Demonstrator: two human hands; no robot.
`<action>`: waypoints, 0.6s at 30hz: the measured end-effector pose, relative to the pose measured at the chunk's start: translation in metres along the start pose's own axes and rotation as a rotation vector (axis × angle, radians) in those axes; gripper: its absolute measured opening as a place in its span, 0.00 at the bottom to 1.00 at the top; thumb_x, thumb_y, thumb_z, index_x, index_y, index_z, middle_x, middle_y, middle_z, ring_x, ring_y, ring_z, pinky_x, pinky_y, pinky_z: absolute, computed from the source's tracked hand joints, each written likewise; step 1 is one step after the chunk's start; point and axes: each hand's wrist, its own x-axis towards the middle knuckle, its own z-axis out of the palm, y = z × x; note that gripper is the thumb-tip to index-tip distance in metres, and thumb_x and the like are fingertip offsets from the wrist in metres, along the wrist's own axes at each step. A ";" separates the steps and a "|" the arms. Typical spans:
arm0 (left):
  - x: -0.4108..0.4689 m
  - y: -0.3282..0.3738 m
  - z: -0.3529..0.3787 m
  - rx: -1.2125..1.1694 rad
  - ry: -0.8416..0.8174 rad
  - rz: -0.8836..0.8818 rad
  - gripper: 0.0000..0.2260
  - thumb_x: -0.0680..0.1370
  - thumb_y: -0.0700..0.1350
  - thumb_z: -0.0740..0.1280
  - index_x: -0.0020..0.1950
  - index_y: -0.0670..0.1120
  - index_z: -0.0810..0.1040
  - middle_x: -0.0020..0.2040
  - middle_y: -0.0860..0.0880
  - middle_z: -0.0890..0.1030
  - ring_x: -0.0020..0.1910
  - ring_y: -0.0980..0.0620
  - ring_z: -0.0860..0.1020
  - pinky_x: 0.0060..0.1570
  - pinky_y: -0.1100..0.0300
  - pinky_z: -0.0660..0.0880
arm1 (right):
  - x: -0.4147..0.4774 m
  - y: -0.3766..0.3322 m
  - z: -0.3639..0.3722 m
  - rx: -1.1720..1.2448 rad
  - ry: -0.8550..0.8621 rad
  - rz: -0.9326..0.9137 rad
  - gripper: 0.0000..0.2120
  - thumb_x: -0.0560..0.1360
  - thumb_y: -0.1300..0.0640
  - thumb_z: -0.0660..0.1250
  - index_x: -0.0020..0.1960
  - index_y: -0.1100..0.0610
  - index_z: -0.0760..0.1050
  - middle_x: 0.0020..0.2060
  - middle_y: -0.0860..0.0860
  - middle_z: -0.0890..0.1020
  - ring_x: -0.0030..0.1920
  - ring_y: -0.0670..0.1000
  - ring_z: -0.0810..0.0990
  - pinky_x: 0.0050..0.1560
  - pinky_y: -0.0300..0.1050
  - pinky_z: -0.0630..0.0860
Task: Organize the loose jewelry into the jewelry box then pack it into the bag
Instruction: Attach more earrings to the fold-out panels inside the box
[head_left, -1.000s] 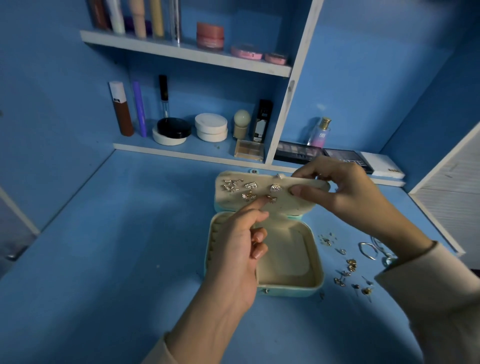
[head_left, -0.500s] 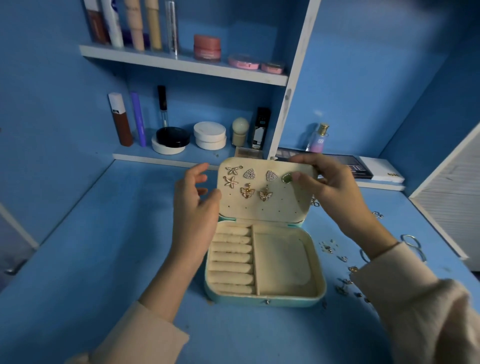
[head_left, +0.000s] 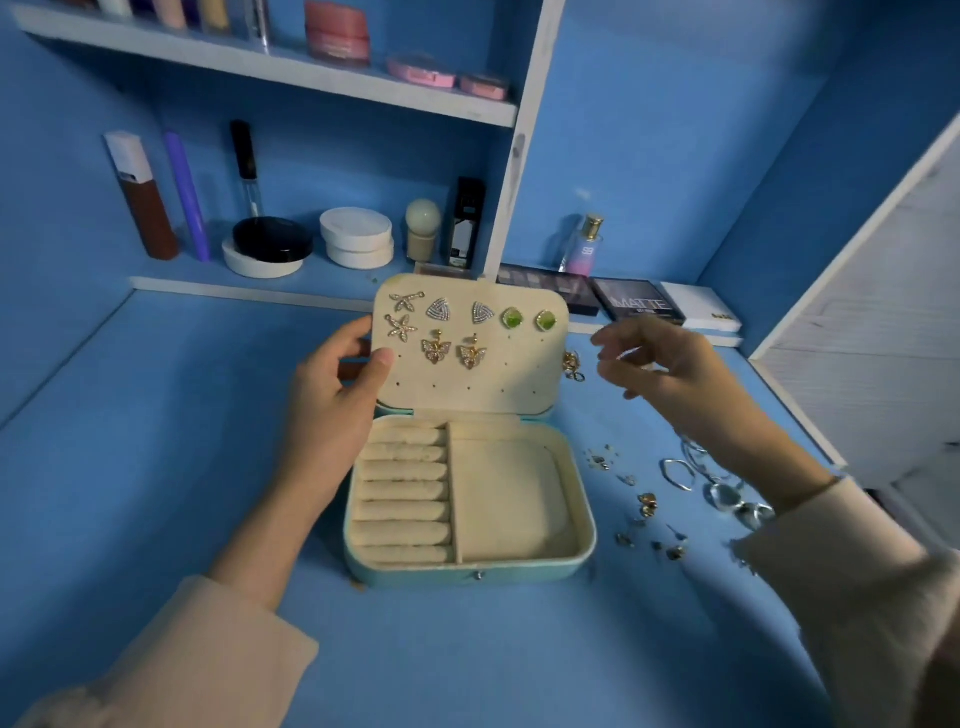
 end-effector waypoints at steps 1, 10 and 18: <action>0.001 -0.001 0.000 -0.005 0.003 0.003 0.15 0.78 0.38 0.64 0.50 0.61 0.76 0.45 0.56 0.80 0.44 0.54 0.78 0.48 0.54 0.76 | -0.004 0.004 -0.005 -0.080 -0.048 -0.014 0.07 0.73 0.62 0.69 0.46 0.51 0.79 0.39 0.45 0.81 0.40 0.47 0.77 0.43 0.42 0.74; 0.003 -0.005 0.001 -0.037 0.009 -0.006 0.15 0.78 0.38 0.65 0.52 0.59 0.76 0.44 0.56 0.79 0.40 0.58 0.77 0.46 0.57 0.73 | -0.040 0.022 -0.027 -0.489 -0.308 -0.007 0.06 0.73 0.60 0.70 0.42 0.48 0.80 0.37 0.42 0.82 0.38 0.37 0.77 0.40 0.27 0.70; 0.004 -0.006 -0.001 -0.045 0.001 -0.007 0.17 0.78 0.38 0.65 0.49 0.63 0.76 0.44 0.56 0.80 0.38 0.61 0.76 0.42 0.61 0.72 | -0.051 0.025 -0.034 -0.544 -0.358 0.019 0.07 0.73 0.59 0.69 0.42 0.47 0.78 0.38 0.44 0.82 0.39 0.37 0.76 0.41 0.28 0.70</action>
